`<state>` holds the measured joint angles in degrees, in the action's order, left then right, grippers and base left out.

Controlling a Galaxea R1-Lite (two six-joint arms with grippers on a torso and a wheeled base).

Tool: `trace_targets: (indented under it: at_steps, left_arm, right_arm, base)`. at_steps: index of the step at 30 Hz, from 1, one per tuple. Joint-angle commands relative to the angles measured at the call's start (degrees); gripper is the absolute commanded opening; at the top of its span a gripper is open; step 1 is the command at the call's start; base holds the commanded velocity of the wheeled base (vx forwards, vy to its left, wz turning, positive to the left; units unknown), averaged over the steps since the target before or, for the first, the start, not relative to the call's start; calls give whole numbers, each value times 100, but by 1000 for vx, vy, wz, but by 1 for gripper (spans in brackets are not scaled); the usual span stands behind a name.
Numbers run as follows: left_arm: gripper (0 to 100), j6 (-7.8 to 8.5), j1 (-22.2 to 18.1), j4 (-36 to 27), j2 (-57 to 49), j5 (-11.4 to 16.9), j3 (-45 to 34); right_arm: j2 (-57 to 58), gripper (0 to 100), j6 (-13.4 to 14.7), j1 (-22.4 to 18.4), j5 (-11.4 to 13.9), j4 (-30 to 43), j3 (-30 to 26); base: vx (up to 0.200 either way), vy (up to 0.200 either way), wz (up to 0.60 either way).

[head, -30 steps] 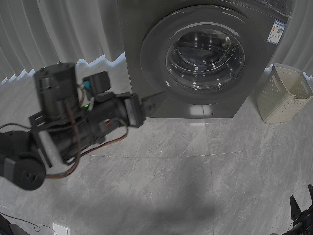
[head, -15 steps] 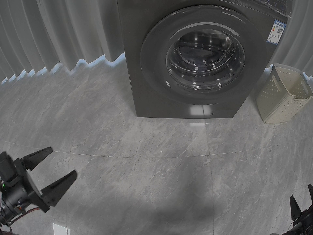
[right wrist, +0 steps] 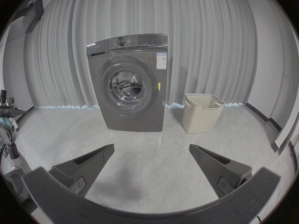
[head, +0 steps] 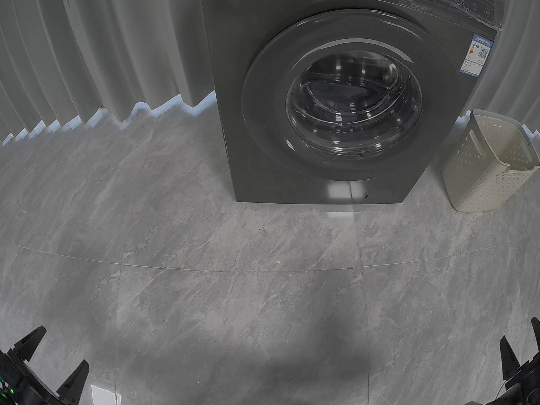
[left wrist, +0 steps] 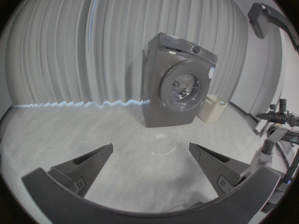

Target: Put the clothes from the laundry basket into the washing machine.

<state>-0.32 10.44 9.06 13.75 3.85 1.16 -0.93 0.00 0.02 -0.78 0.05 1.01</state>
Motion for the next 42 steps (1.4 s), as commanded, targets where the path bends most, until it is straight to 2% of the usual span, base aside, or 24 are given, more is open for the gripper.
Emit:
trace_targets:
  at_steps: [1, 4, 5, 7, 9, 11, 12, 14, 15, 16, 18, 21, 27, 33, 36, 37, 39, 42]
  left_arm:
    - [100, 84, -516, -255, -857, 10, -116]
    - [100, 128, -525, -721, -857, -201, -116]
    - [100, 84, -516, -1029, -848, -491, -107]
    - [100, 40, -560, -915, -848, -631, -116]
    - [100, 76, -920, -879, -962, -579, -116]
    - [100, 137, -1140, -871, -1217, -394, -116]
    - [100, 190, -1035, -879, -1358, -306, -116]
    - [100, 49, -1008, -888, -1349, -324, -116]
    - [100, 40, -1008, -897, -1349, -324, -116]
    - [100, 102, -1008, -897, -1358, -297, -116]
    - [100, 111, -1017, -897, -1358, -280, -116]
    - [100, 5, -1017, -897, -1349, -324, -116]
    - [100, 93, -1017, -897, -1349, -306, -116]
    - [100, 67, -1017, -897, -1349, -306, -116]
    - [100, 76, -1017, -897, -1349, -306, -116]
    - [100, 76, -1017, -897, -1349, -306, -116]
    - [100, 84, -1017, -897, -1349, -297, -116]
    - [100, 102, -1017, -897, -1349, -297, -116]
  right_arm:
    - [93, 100, -9, -2, 8, 21, -84]
    - [93, 100, -9, -2, 8, 21, -84]
    - [93, 100, 0, -2, 8, 13, -84]
    - [93, 100, 0, 6, -1, 4, -84]
    - [93, 100, 0, 6, 8, -5, -84]
    - [93, 100, -9, -2, 8, 4, -84]
    - [93, 100, -9, -2, 8, 4, -84]
    - [93, 100, -9, 6, 8, 13, -84]
    - [93, 100, -18, 6, 8, 4, -84]
    - [93, 100, 9, 6, 8, 4, -84]
    - [93, 100, 44, -2, -10, 13, -84]
    - [93, 100, 79, 6, -36, 4, -84]
    - [93, 100, 44, -2, -1, 13, -92]
    - [93, 100, 70, -2, -36, -22, -84]
    - [93, 100, 97, 15, -19, -286, 426]
    - [-39, 100, 158, 42, 16, -242, 751]
    - [-373, 100, 158, 77, 78, -93, 883]
    - [-1437, 100, 167, 165, 474, -84, 751]
  base:
    - [0, 0, 0]
    - [0, 0, 0]
    - [0, 0, 0]
    - [0, 0, 0]
    - [0, 0, 0]
    - [0, 0, 0]
    - [0, 0, 0]
    - [0, 0, 0]
    - [0, 0, 0]
    - [0, 0, 0]
    - [0, 0, 0]
    - [0, 0, 0]
    - [0, -67, 0]
    - [0, -200, 0]
    - [0, -200, 0]
    - [0, -200, 0]
    - [0, -200, 0]
    - [0, -200, 0]
